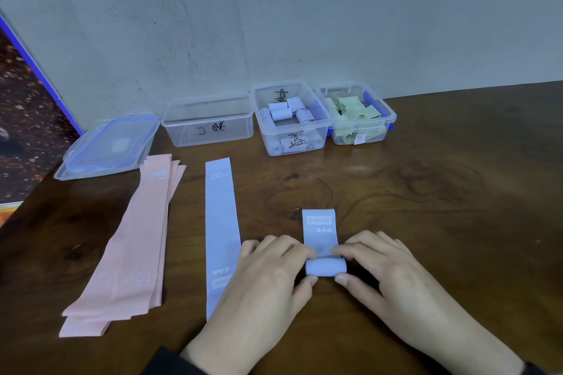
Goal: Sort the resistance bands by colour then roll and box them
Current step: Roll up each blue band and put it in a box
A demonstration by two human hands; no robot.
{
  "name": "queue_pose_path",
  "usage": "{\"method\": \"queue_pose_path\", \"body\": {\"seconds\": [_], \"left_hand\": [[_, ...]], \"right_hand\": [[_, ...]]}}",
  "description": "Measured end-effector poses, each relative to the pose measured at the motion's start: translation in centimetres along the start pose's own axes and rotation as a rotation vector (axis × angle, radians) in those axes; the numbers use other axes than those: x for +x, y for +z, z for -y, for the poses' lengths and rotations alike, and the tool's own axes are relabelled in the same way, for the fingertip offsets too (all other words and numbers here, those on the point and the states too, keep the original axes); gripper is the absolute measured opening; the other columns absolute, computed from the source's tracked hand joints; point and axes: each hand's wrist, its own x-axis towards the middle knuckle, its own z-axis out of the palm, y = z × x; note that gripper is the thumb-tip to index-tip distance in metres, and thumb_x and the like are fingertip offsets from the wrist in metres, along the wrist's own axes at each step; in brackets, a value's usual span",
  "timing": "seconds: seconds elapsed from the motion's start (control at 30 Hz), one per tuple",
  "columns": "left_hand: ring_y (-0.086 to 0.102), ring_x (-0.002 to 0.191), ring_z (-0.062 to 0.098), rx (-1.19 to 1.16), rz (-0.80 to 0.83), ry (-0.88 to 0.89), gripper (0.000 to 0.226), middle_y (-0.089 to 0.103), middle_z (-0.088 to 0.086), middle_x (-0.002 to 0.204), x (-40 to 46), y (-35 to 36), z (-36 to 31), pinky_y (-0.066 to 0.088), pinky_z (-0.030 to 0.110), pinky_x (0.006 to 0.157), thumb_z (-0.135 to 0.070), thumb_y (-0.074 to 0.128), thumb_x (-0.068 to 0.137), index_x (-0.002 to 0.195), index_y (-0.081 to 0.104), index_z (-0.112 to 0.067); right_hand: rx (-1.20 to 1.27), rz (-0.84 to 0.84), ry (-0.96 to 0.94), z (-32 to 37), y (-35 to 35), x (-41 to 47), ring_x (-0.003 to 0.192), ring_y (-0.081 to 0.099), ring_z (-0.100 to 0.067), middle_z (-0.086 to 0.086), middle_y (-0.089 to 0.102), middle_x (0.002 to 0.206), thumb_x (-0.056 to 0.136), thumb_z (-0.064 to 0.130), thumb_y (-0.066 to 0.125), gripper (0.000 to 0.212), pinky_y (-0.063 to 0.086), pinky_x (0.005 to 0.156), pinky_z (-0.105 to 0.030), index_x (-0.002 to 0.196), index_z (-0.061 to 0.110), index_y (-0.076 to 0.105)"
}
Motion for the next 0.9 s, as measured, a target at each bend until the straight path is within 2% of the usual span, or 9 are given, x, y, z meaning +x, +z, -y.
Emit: {"method": "queue_pose_path", "body": {"seconds": [0.13, 0.27, 0.37, 0.47, 0.57, 0.67, 0.77, 0.9], "left_hand": [[0.047, 0.104, 0.001, -0.008, 0.012, -0.008, 0.038, 0.053, -0.025, 0.111, -0.03, -0.23, -0.20, 0.039, 0.028, 0.092, -0.054, 0.032, 0.093, 0.117, 0.058, -0.040], [0.046, 0.102, -0.001, -0.012, 0.017, -0.026, 0.035, 0.053, -0.027, 0.108, 0.06, -0.25, -0.26, 0.039, 0.027, 0.091, -0.054, 0.035, 0.090, 0.115, 0.055, -0.041], [0.043, 0.107, -0.001, -0.008, 0.042, -0.025, 0.032, 0.050, -0.026, 0.113, 0.04, -0.52, -0.32, 0.036, 0.028, 0.095, -0.052, 0.035, 0.095, 0.119, 0.053, -0.041], [0.040, 0.111, 0.000, -0.008, 0.043, -0.016, 0.031, 0.047, -0.026, 0.118, -0.05, -0.59, -0.40, 0.033, 0.028, 0.099, -0.052, 0.037, 0.099, 0.124, 0.052, -0.041], [0.043, 0.105, -0.001, -0.004, 0.035, -0.025, 0.041, 0.050, -0.026, 0.113, 0.00, -0.49, -0.44, 0.037, 0.028, 0.094, -0.059, 0.033, 0.092, 0.121, 0.055, -0.040], [0.046, 0.099, 0.000, -0.006, 0.018, -0.027, 0.037, 0.052, -0.025, 0.108, -0.03, -0.25, -0.23, 0.041, 0.029, 0.090, -0.056, 0.036, 0.090, 0.115, 0.057, -0.039], [0.046, 0.100, 0.001, 0.003, 0.009, -0.015, 0.038, 0.051, -0.024, 0.109, -0.08, -0.26, -0.26, 0.041, 0.028, 0.090, -0.055, 0.034, 0.093, 0.116, 0.059, -0.038], [0.049, 0.099, 0.002, 0.012, -0.008, -0.013, 0.037, 0.054, -0.024, 0.106, -0.05, -0.40, -0.41, 0.043, 0.028, 0.088, -0.054, 0.040, 0.090, 0.114, 0.062, -0.037]], "right_hand": [[0.011, 0.011, -0.005, 0.06, -0.21, -0.01, 0.103, 0.052, -0.002, 0.031, 0.049, 0.111, 0.094, 0.058, 0.047, 0.028, 0.047, 0.086, -0.029, 0.115, 0.044, 0.059], [-0.015, 0.008, 0.001, 0.12, -0.10, 0.01, 0.102, 0.053, -0.002, 0.030, 0.050, 0.110, 0.097, 0.058, 0.043, 0.035, 0.048, 0.085, -0.028, 0.118, 0.040, 0.064], [-0.008, 0.024, 0.006, 0.11, -0.24, 0.01, 0.106, 0.051, -0.001, 0.032, 0.048, 0.112, 0.094, 0.062, 0.046, 0.038, 0.046, 0.087, -0.026, 0.124, 0.043, 0.060], [-0.003, 0.034, -0.007, 0.18, -0.38, -0.03, 0.105, 0.050, 0.001, 0.034, 0.046, 0.112, 0.093, 0.058, 0.049, 0.029, 0.045, 0.085, -0.026, 0.118, 0.046, 0.056], [-0.007, 0.014, 0.007, 0.25, -0.29, 0.00, 0.102, 0.051, 0.000, 0.031, 0.049, 0.111, 0.097, 0.057, 0.044, 0.031, 0.046, 0.084, -0.028, 0.118, 0.042, 0.061], [-0.019, 0.002, 0.004, 0.23, -0.11, -0.03, 0.099, 0.052, -0.001, 0.029, 0.050, 0.110, 0.099, 0.056, 0.043, 0.037, 0.048, 0.082, -0.028, 0.120, 0.038, 0.066], [-0.007, 0.018, 0.007, 0.19, -0.19, 0.03, 0.102, 0.051, 0.000, 0.031, 0.049, 0.112, 0.094, 0.061, 0.046, 0.040, 0.047, 0.086, -0.027, 0.124, 0.040, 0.062], [-0.004, 0.010, 0.001, 0.23, -0.21, 0.08, 0.100, 0.052, -0.001, 0.032, 0.048, 0.111, 0.092, 0.058, 0.048, 0.029, 0.049, 0.084, -0.030, 0.116, 0.044, 0.057]]}}
